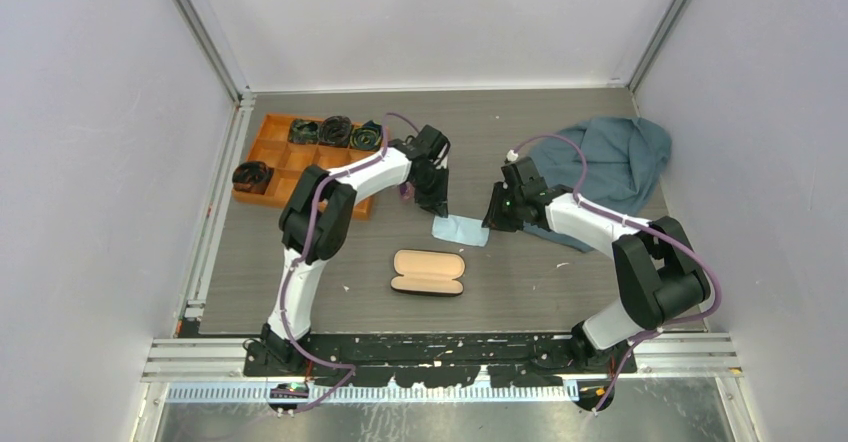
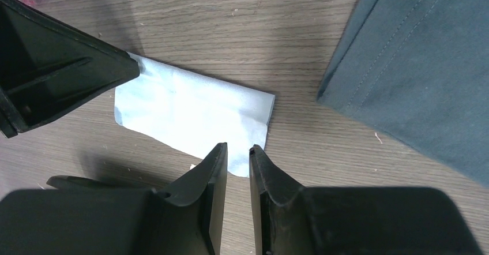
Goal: Organize the sunglasses
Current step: Adjust the glasses cleaning cloth at the center of the board.
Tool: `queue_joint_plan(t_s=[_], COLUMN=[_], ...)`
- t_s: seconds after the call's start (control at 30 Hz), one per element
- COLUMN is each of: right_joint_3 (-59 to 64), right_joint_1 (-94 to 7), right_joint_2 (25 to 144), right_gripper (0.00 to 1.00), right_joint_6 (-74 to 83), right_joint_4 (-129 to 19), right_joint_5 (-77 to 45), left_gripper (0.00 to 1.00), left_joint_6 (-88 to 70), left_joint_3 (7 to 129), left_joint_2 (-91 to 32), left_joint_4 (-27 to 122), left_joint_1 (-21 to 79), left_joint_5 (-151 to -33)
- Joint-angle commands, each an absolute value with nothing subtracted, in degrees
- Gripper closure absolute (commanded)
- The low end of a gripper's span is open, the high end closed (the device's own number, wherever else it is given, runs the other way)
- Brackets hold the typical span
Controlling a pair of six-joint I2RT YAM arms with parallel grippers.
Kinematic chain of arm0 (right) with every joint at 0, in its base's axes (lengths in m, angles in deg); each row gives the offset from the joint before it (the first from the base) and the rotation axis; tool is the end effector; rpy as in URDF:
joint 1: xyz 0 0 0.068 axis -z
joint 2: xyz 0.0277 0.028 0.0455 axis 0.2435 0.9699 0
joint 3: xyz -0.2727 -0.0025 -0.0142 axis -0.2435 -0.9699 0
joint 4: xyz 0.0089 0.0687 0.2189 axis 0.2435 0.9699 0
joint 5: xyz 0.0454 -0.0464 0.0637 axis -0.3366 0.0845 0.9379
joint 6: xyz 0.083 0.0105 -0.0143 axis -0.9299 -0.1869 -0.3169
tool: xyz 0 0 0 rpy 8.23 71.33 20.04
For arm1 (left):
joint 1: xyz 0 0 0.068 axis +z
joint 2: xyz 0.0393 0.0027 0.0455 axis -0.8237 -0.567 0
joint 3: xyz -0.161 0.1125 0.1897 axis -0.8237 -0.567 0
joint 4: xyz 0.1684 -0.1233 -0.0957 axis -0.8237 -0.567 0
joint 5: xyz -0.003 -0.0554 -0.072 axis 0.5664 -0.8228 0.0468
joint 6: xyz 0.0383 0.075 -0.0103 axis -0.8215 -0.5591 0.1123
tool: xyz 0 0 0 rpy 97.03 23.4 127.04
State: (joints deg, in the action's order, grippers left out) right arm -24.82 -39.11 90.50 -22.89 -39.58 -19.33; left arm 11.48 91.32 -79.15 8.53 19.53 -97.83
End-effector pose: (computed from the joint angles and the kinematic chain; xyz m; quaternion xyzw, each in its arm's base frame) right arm 0.2636 0.1297 0.1691 0.0645 0.9519 0.1810 0.2385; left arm 0.3476 -0.2746 0.1437 0.0556 0.9704 -0.2136 0.0981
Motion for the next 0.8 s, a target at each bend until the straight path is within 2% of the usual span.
queue_joint_plan(t_s=[0.0, 0.33, 0.6, 0.77], right_joint_3=[-24.5, -24.8, -25.2, -25.5], right_joint_1=[-38.9, -38.0, -37.4, -37.3], right_joint_2=[89.0, 92.8, 95.2, 95.4], right_gripper=[0.73, 0.67, 0.63, 0.63], right_joint_6=[-23.2, -26.0, -27.4, -27.4], right_joint_4=[-40.5, -42.8, -43.5, -43.6], right_joint_5=[-21.0, -19.7, -19.3, -18.9], left_gripper=[0.81, 0.59, 0.55, 0.58], left_joint_6=[9.6, 10.1, 10.9, 11.7], left_joint_3=[91.3, 87.4, 85.0, 85.0], left_joint_2=[-75.0, -69.4, -71.8, -73.1], left_joint_4=[10.6, 7.8, 7.5, 7.7], left_joint_1=[19.9, 19.7, 19.8, 19.8], left_joint_5=[-94.7, -94.3, -98.0, -98.8])
